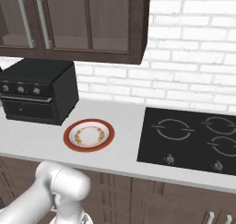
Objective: Pick up the kebab skewer and baguette bread, and place them inside the toaster oven. Close the toaster oven door and start by setting the timer.
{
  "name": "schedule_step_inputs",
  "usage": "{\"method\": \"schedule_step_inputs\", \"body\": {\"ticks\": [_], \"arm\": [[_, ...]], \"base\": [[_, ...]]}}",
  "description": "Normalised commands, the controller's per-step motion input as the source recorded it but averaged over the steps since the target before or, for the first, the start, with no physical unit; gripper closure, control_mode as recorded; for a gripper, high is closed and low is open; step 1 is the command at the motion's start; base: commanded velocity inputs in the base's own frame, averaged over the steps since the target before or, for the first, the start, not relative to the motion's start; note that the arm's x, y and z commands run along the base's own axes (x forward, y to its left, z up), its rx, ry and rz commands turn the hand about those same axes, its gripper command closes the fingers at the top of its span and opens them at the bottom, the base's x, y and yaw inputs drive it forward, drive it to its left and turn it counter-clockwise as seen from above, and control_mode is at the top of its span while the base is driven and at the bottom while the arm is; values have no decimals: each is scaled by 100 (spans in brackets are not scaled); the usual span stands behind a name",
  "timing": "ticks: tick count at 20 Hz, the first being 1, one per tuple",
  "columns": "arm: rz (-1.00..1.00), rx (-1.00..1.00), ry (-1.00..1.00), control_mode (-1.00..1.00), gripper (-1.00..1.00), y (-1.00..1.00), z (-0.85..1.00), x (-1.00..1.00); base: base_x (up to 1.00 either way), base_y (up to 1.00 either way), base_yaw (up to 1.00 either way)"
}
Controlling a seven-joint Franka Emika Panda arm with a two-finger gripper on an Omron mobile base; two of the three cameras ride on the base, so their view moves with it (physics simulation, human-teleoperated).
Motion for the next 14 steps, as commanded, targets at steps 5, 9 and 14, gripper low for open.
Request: {"method": "schedule_step_inputs", "body": {"ticks": [5,9,14], "arm": [[0,0,0,-100,-100,12,-14,25],[0,0,0,-100,-100,14,-10,35],[1,0,0,-100,-100,15,-3,25]], "base": [[0,0,0],[0,0,0],[0,0,0]]}}
